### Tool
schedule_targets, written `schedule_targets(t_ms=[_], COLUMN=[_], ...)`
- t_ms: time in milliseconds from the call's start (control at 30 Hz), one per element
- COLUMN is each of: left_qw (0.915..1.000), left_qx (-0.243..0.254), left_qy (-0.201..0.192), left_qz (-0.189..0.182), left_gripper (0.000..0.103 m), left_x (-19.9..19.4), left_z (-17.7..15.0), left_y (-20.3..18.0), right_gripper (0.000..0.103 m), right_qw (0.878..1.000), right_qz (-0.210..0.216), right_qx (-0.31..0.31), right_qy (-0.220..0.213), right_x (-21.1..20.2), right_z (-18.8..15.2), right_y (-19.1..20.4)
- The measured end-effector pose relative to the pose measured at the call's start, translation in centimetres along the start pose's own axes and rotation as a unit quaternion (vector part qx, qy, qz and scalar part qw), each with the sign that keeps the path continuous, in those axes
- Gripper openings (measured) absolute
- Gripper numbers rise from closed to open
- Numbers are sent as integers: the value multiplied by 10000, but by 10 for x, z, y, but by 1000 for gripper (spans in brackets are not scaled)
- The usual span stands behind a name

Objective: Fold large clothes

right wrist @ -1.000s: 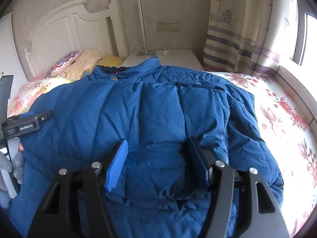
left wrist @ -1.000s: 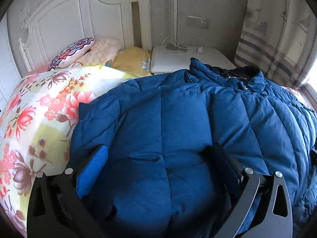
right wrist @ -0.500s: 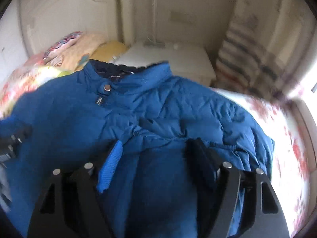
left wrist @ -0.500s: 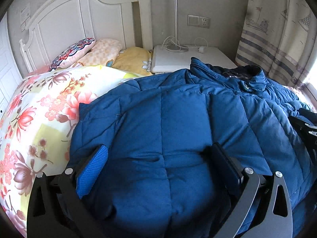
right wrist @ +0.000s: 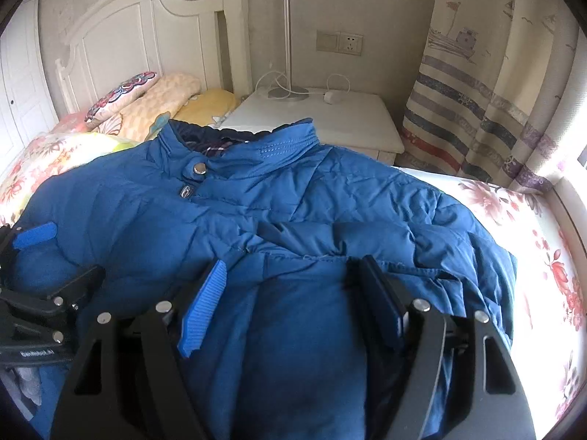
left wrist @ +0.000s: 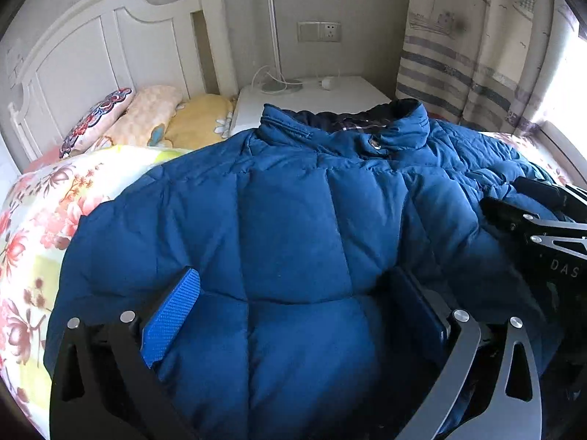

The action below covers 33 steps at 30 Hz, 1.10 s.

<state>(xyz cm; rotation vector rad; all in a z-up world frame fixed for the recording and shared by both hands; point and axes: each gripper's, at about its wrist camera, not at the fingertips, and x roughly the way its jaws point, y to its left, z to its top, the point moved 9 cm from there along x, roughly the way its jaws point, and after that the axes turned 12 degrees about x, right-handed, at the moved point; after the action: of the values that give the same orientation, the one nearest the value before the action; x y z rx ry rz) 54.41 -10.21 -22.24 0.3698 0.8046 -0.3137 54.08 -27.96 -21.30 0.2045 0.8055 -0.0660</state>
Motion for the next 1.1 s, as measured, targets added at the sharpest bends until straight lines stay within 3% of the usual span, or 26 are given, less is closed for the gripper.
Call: schedule_targets(t_ms=[167, 267, 333, 467, 533, 600, 700, 733, 833, 933, 1033, 1100], left_qw=[10000, 10000, 9999, 9977, 9977, 9990, 9986, 9984, 9987, 9988, 9997, 9994], left_qx=[-45, -54, -123, -469, -359, -168, 143, 48, -436, -462, -227, -154], left_qy=[2, -23, -41, -478, -562, -403, 490, 565, 275, -129, 10, 296], left_qz=[-37, -6, 46, -107, -81, -38, 127, 3, -21, -58, -16, -32], left_gripper=[99, 99, 97, 94, 97, 98, 98, 98, 97, 98, 98, 98], left_x=[1, 0, -8, -76, -106, -110, -75, -72, -110, -161, -181, -173], left_z=[0, -1, -3, -16, -33, -52, -99, -106, -112, -123, -157, -182], left_y=[2, 2, 5, 6, -1, -9, -15, -14, 2, 5, -6, -12], right_gripper=[74, 79, 79, 82, 84, 86, 91, 91, 91, 91, 92, 94], right_qw=[10000, 9996, 9998, 9994, 9989, 9979, 9962, 9961, 9952, 9960, 9936, 9886], right_qz=[-53, 248, 85, 283, 138, 44, -164, -168, -270, -30, 153, 282], right_qx=[-42, 45, 8, -152, -437, -610, -693, -643, -479, -592, -970, -1243], right_qy=[-10, 146, 191, -160, -82, 197, 509, 585, 810, 668, 559, 801], right_x=[-1, -4, -24, -89, -105, -101, -82, -83, -93, -126, -161, -167], right_z=[0, 0, -4, -28, -57, -87, -111, -110, -113, -124, -153, -184], right_y=[0, 0, -2, 9, 10, 8, 2, 1, 0, 12, 27, 34])
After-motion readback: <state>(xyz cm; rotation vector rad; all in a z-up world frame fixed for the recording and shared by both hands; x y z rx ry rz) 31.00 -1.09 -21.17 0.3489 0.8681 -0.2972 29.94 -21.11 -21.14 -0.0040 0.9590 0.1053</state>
